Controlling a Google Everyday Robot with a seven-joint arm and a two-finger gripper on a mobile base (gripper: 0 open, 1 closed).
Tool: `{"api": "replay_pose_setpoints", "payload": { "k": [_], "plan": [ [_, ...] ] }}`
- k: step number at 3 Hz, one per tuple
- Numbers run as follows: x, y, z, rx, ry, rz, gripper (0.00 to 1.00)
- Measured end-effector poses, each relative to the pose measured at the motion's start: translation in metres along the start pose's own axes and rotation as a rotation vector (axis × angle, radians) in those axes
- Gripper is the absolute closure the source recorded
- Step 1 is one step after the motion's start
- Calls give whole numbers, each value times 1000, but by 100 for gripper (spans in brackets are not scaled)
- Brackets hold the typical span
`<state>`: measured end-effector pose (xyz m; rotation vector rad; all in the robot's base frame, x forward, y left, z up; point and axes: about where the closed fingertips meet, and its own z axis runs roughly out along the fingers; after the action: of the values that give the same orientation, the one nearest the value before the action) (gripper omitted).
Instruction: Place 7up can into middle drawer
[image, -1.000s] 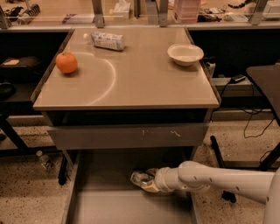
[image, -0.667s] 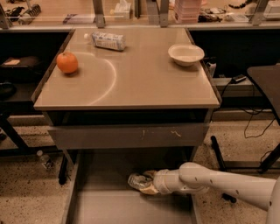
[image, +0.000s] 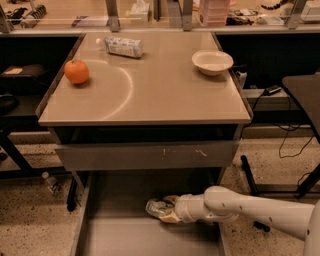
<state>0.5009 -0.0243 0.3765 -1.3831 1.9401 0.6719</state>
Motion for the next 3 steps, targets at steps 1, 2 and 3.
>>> {"api": "replay_pose_setpoints", "payload": {
  "k": [1, 2, 3],
  "plan": [
    [0, 0, 0, 0, 0, 0, 59],
    [0, 0, 0, 0, 0, 0, 34],
    [0, 0, 0, 0, 0, 0, 10]
  ]
}}
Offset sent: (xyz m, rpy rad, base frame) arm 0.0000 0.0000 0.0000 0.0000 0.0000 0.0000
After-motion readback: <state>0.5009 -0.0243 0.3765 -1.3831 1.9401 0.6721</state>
